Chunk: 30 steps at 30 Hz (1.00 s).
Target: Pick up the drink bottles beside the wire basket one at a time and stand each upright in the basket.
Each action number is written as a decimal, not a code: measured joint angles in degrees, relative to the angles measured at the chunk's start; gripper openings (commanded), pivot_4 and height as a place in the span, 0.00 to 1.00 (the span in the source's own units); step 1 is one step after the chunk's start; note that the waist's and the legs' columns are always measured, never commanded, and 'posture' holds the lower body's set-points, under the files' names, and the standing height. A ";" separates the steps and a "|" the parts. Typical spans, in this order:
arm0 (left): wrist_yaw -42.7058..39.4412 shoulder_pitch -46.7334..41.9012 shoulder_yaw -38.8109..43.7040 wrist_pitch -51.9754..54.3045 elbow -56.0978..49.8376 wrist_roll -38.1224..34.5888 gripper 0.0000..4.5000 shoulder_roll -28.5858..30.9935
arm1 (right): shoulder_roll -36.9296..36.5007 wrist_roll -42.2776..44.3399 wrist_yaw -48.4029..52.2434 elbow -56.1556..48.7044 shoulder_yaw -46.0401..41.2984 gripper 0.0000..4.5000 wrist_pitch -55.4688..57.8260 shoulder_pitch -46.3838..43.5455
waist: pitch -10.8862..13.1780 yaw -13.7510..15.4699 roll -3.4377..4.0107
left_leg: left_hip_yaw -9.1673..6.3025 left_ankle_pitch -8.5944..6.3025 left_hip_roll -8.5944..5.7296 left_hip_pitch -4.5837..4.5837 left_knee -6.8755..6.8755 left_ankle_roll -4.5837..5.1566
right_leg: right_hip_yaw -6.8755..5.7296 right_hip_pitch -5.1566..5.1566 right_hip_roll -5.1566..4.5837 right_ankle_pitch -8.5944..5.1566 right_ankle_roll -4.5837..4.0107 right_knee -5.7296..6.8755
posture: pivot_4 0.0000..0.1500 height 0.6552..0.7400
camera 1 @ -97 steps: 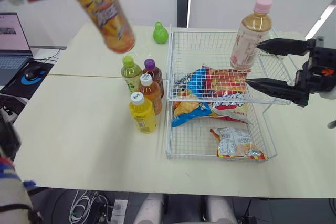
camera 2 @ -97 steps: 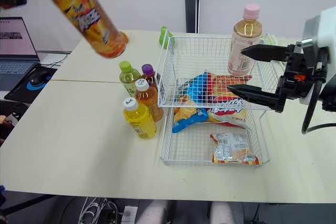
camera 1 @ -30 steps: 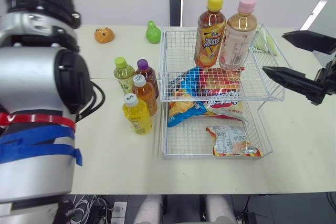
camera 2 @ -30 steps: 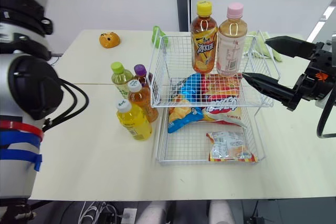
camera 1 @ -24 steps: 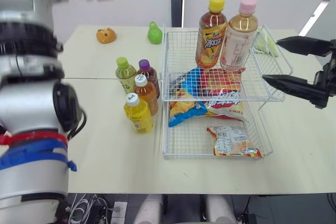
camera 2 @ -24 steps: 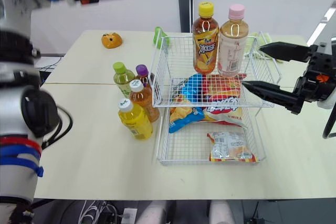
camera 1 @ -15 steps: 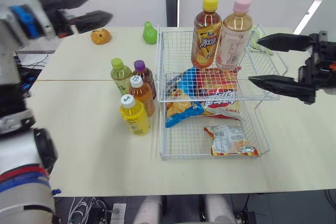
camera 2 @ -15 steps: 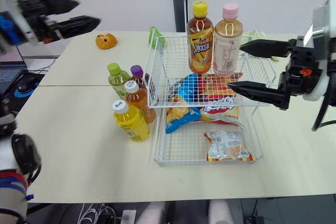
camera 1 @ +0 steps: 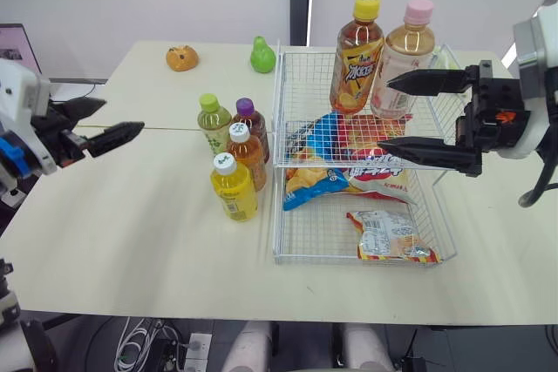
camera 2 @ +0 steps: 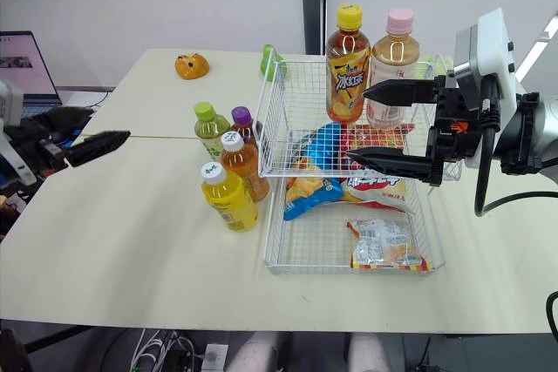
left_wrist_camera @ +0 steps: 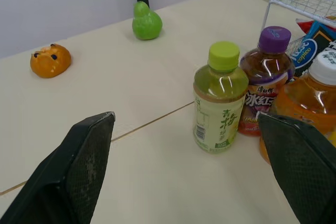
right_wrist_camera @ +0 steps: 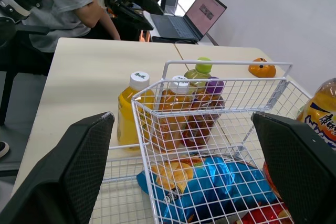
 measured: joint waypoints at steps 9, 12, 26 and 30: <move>3.79 1.20 -0.73 -2.82 -0.08 -2.77 1.00 -2.11 | -0.14 0.49 0.27 0.18 0.02 1.00 3.21 -1.13 | 0.00 -0.10 0.00 | 0.00 0.00 0.01 0.00 0.00 0.00 | -0.02 0.00 0.01 0.01 -0.02 0.00 | 1.00 1.00; 4.95 -0.22 -2.64 -3.77 0.33 -3.04 1.00 -3.12 | -0.20 0.48 0.29 0.15 0.01 1.00 3.77 -1.13 | 0.00 -0.06 0.00 | -0.02 0.00 0.00 0.00 0.00 0.00 | -0.04 0.01 0.01 0.01 -0.02 0.00 | 1.00 1.00; 8.69 -2.65 -7.86 -7.66 1.65 -3.15 1.00 -5.06 | -0.48 -1.10 0.31 0.31 0.10 1.00 4.85 -2.49 | 0.00 -0.35 0.00 | 0.00 0.00 0.00 0.00 -0.02 0.00 | -0.02 -0.01 0.02 0.01 -0.02 0.00 | 1.00 1.00; 9.70 -2.64 -9.17 -7.76 1.62 -3.15 1.00 -5.93 | -0.29 -1.42 0.31 0.24 0.10 1.00 4.96 -2.68 | 0.00 -0.34 0.00 | 0.00 0.00 0.00 0.00 -0.02 0.00 | -0.03 0.00 0.02 0.01 -0.02 -0.01 | 1.00 1.00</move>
